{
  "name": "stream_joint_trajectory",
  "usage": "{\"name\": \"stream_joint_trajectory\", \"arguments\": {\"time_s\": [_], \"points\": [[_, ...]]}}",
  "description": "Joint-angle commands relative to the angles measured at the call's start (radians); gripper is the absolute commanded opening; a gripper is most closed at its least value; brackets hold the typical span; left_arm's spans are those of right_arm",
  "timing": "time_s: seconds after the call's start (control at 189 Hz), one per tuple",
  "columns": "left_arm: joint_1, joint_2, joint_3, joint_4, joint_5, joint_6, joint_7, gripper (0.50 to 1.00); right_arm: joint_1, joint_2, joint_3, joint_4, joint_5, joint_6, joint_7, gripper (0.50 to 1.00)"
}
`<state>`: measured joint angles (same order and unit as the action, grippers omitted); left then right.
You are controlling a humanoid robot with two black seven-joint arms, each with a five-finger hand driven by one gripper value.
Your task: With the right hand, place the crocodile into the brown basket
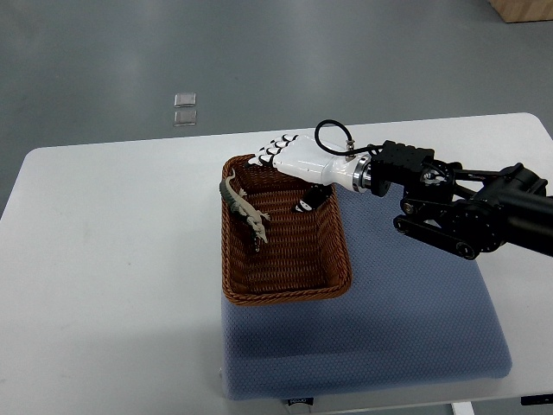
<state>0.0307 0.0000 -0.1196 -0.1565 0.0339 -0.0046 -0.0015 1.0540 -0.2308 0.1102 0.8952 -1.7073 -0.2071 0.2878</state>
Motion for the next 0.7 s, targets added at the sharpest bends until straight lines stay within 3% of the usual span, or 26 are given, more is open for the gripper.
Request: {"name": "stream_joint_trajectory", "arguments": {"time_s": [0.0,0.243,0.428,0.481,0.486,0.528,0.697], "points": [[0.0,0.0,0.0,-0.002,0.0,0.0,0.0,1.0,0.0,-0.021,0.035,-0.001,0.002,0.003,0.001,0.915],[0.0,0.0,0.0,0.0,0.0,0.0,0.0,1.0,-0.035,-0.079,0.184,-0.006,0.017,0.041,0.002,0.913],[0.0,0.0,0.0,0.0,0.0,0.0,0.0,1.0,-0.15,-0.085,0.54,-0.042,0.054,0.215,-0.007,0.913],[0.0,0.0,0.0,0.0,0.0,0.0,0.0,1.0,-0.15,-0.085,0.54,-0.042,0.054,0.215,-0.007,0.913],[0.0,0.0,0.0,0.0,0.0,0.0,0.0,1.0,-0.185,-0.075,0.663,-0.051,0.078,0.274,-0.01,0.913],[0.0,0.0,0.0,0.0,0.0,0.0,0.0,1.0,-0.218,-0.07,0.755,-0.061,0.104,0.314,-0.016,0.913],[0.0,0.0,0.0,0.0,0.0,0.0,0.0,1.0,-0.276,-0.035,0.941,-0.122,0.287,0.377,-0.064,0.913]]}}
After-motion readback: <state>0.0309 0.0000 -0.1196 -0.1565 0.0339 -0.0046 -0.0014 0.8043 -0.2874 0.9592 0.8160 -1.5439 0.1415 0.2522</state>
